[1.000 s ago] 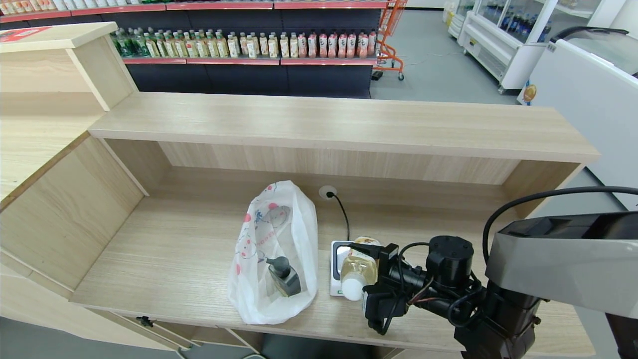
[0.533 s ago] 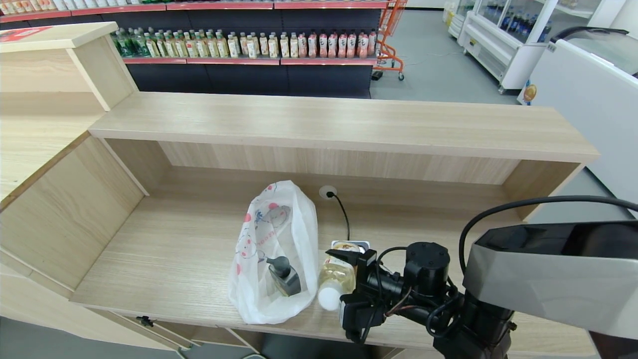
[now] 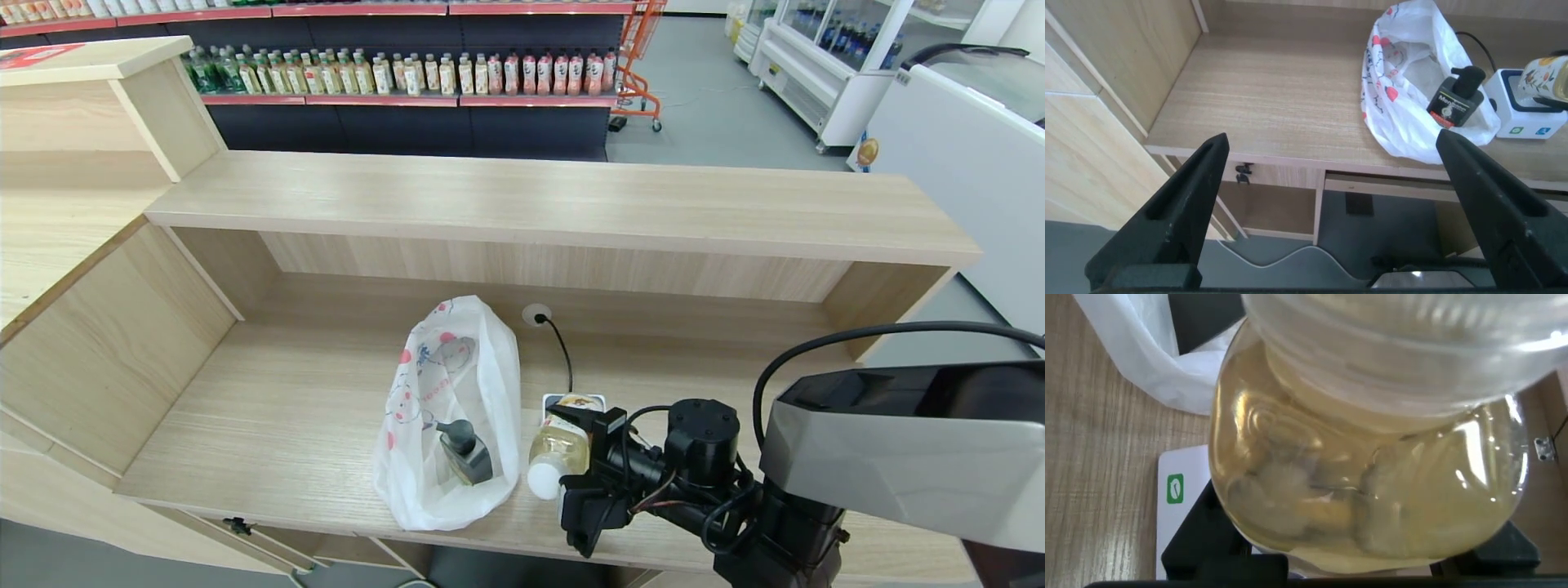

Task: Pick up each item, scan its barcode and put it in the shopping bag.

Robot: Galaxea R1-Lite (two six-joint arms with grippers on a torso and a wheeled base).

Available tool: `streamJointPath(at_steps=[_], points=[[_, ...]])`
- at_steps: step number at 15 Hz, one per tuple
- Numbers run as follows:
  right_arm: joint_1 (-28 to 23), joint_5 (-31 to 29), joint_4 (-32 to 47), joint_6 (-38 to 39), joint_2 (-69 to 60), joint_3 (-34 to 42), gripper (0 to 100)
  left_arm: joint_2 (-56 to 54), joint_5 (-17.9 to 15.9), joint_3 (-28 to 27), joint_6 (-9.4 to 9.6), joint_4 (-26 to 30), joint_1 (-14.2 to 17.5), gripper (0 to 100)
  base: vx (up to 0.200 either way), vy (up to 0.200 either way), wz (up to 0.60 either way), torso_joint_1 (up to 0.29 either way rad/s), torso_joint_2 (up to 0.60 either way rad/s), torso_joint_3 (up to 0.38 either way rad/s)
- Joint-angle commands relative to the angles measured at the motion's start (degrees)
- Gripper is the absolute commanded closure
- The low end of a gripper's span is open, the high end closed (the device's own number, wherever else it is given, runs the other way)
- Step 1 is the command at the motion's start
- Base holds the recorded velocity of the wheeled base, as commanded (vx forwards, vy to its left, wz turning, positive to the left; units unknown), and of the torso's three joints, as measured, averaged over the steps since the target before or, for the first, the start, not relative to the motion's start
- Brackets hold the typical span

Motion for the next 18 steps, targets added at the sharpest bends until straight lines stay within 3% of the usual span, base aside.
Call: streamJointPath(at_steps=[1,16,18], points=[[-0.2,0.1,0.1,0.0,0.1,0.1,100,0.0,0.0,0.0,-0.01,0.0,0.0,0,0.000,0.000,0.00,0.000,0.00,0.000],[-1.3,-0.3,0.1,0.2,0.0,-0.4,100,0.0,0.0,0.0,-0.01,0.0,0.0,0,0.000,0.000,0.00,0.000,0.00,0.000],[0.0,-4.6,0.1,4.4,-4.8,-0.7,100,0.0,0.0,0.0,-0.01,0.0,0.0,0,0.000,0.000,0.00,0.000,0.00,0.000]])
